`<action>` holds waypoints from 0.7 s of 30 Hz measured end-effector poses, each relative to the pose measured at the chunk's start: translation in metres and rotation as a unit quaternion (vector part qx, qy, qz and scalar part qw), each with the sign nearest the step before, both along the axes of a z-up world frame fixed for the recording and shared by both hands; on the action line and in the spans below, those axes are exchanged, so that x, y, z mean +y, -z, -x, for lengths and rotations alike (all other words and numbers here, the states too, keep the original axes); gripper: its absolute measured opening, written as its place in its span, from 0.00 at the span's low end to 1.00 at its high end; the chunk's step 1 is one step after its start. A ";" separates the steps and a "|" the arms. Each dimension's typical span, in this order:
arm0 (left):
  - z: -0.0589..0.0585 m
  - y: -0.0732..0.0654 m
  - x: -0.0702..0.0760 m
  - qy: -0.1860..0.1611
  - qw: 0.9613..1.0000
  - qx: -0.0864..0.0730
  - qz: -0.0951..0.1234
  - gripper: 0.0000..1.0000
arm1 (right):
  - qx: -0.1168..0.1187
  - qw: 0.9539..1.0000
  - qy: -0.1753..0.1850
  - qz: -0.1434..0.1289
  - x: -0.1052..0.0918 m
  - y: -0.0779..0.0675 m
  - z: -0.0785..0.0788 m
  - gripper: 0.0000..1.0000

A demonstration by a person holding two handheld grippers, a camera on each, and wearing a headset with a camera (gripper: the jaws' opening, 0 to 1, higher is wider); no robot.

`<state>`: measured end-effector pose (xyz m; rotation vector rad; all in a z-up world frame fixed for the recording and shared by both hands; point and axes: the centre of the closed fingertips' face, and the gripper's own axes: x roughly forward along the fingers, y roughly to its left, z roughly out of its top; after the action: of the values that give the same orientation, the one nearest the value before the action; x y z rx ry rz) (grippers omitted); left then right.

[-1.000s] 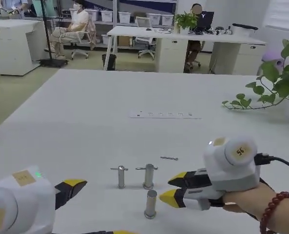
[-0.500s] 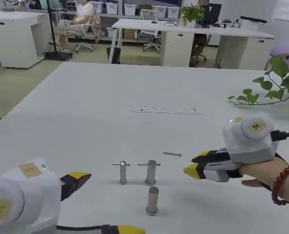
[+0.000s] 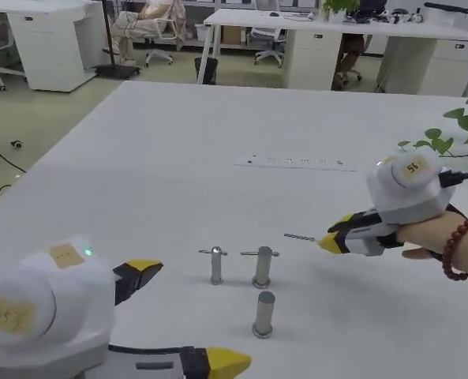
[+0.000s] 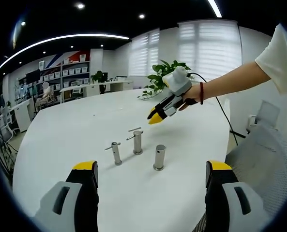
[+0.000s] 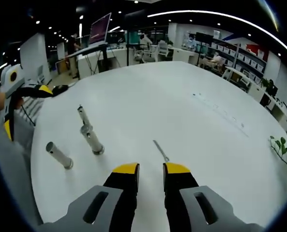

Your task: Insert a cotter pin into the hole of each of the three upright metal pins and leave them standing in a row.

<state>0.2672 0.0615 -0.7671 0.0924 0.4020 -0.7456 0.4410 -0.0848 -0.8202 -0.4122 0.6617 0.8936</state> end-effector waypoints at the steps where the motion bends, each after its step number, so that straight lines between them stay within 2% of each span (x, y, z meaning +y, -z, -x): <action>1: -0.001 0.000 0.000 0.000 1.000 0.000 -0.002 0.92 | 0.001 1.000 0.000 0.002 0.002 0.001 -0.002 0.21; 5: -0.003 -0.001 0.001 -0.005 1.000 0.001 0.007 0.91 | 0.009 1.000 -0.012 0.007 0.011 0.009 -0.010 0.20; 6: -0.003 -0.001 0.002 -0.005 1.000 0.001 0.007 0.91 | 0.010 1.000 -0.017 0.017 0.012 0.013 -0.012 0.19; 9: -0.004 -0.001 0.004 -0.008 1.000 0.000 0.003 0.91 | 0.015 0.999 -0.024 0.023 0.015 0.018 -0.016 0.19; 17: -0.007 -0.002 0.010 -0.019 1.000 0.003 0.011 0.89 | 0.027 0.998 -0.039 0.045 0.019 0.028 -0.028 0.16; 21: -0.008 -0.001 0.012 -0.021 1.000 0.006 0.009 0.89 | 0.050 0.997 -0.038 0.051 0.017 0.035 -0.027 0.14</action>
<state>0.2752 0.0734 -0.7665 0.0618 0.4072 -0.7081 0.4685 -0.0674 -0.8550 -0.4896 0.7904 0.9585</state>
